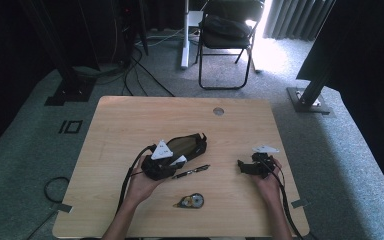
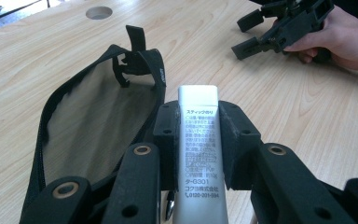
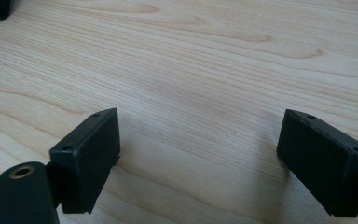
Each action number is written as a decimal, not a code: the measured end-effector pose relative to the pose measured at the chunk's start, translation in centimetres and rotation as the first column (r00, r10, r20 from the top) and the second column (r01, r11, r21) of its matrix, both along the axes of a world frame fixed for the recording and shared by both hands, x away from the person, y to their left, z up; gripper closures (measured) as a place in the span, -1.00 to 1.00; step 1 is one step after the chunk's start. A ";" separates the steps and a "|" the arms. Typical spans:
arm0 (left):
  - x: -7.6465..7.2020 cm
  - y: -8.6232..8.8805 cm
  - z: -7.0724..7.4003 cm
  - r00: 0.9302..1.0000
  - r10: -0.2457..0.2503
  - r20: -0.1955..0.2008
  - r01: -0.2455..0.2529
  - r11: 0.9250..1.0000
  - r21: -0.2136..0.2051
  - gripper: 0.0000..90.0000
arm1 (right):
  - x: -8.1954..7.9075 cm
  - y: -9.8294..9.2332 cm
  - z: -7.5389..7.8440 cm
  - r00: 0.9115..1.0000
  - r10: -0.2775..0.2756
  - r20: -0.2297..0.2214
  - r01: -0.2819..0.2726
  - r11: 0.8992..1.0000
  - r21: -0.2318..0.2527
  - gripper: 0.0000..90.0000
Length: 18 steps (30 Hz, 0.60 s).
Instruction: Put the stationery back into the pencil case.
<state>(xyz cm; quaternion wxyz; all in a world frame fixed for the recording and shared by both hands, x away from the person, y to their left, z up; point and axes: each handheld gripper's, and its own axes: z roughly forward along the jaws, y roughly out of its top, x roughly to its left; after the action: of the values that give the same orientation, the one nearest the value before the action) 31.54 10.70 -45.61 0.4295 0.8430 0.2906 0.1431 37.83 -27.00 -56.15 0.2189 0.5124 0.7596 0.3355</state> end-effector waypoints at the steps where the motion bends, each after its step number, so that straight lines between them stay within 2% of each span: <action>1: 0.0 0.0 0.0 1.000 0.003 -0.001 -0.003 1.000 -0.003 0.58 | 0.0 0.0 0.0 1.000 0.000 0.000 0.000 1.000 0.000 -0.71; 18: 0.4 0.4 -0.2 1.000 0.031 -0.002 -0.031 0.999 -0.009 0.58 | 0.0 0.0 0.0 1.000 0.000 0.000 0.000 1.000 0.000 -0.71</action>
<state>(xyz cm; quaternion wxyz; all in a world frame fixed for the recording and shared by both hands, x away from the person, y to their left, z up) 31.94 11.11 -45.76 0.4309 0.8364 0.3048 0.1476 37.83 -27.00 -56.15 0.2190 0.5123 0.7596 0.3355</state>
